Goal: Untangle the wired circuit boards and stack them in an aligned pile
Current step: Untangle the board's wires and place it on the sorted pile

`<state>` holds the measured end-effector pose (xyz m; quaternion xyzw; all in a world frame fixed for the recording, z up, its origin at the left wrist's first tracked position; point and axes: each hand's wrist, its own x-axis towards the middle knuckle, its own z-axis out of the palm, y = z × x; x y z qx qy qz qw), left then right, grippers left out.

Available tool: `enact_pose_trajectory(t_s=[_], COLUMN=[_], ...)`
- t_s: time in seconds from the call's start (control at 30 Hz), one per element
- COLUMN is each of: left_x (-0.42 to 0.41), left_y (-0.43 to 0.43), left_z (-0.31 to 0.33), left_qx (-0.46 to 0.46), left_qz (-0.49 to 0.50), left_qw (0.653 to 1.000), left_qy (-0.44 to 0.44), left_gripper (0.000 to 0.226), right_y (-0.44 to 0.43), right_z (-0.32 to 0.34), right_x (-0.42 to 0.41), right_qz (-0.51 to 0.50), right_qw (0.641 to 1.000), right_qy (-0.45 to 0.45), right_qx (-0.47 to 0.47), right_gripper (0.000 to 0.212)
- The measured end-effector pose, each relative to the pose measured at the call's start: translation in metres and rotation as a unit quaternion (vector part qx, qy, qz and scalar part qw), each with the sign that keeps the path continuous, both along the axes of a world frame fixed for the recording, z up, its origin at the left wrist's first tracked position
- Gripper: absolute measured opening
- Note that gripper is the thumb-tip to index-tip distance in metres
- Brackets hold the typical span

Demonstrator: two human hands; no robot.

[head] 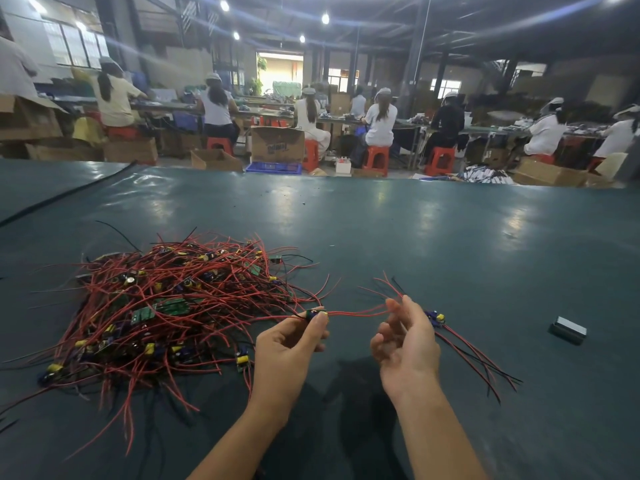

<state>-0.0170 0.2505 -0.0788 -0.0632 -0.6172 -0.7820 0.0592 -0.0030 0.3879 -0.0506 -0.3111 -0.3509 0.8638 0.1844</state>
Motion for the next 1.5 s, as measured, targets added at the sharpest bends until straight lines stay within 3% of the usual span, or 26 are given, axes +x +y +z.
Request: enact_pose_trajectory(t_s=[0.17,0.3,0.47,0.7,1.07,1.23,1.43,1.5], left_x=[-0.002,-0.002,-0.003,-0.005,-0.001,0.002,-0.001,-0.003], left_y=[-0.001,-0.004,-0.006,-0.004,0.001,0.003,-0.001,-0.002], left_z=[0.002,0.002,0.003,0.003,0.004,0.004,0.001,0.001], left_qx=[0.158,0.139,0.133,0.061,0.034,0.024,0.032,0.038], left_qz=[-0.024,-0.030,-0.040,-0.046,-0.068,-0.082,-0.042,-0.020], left_qw=[0.984,0.986,0.986,0.994,0.997,0.996,0.999,0.999], left_qy=[-0.080,-0.088,-0.095,-0.076,-0.035,-0.025,-0.004,0.007], left_gripper=[0.026,0.033,0.027,0.007,0.002,0.003,0.003,0.004], right_y=[-0.028,-0.056,-0.062,-0.051,0.006,0.018,0.007,-0.005], right_z=[-0.004,-0.013,-0.019,-0.016,0.002,0.000,0.001,0.000], right_x=[0.002,0.003,0.000,-0.007,-0.011,-0.008,-0.007,-0.004], right_qz=[0.104,0.167,0.142,0.092,-0.050,-0.057,-0.025,0.016], right_qw=[0.991,0.975,0.972,0.985,0.999,0.998,1.000,0.997], right_qy=[-0.021,0.009,0.031,-0.004,0.000,0.010,-0.005,-0.031], right_qx=[0.085,0.144,0.183,0.148,0.010,-0.024,0.008,0.063], right_gripper=[0.023,0.007,0.007,0.019,0.024,0.017,0.017,0.030])
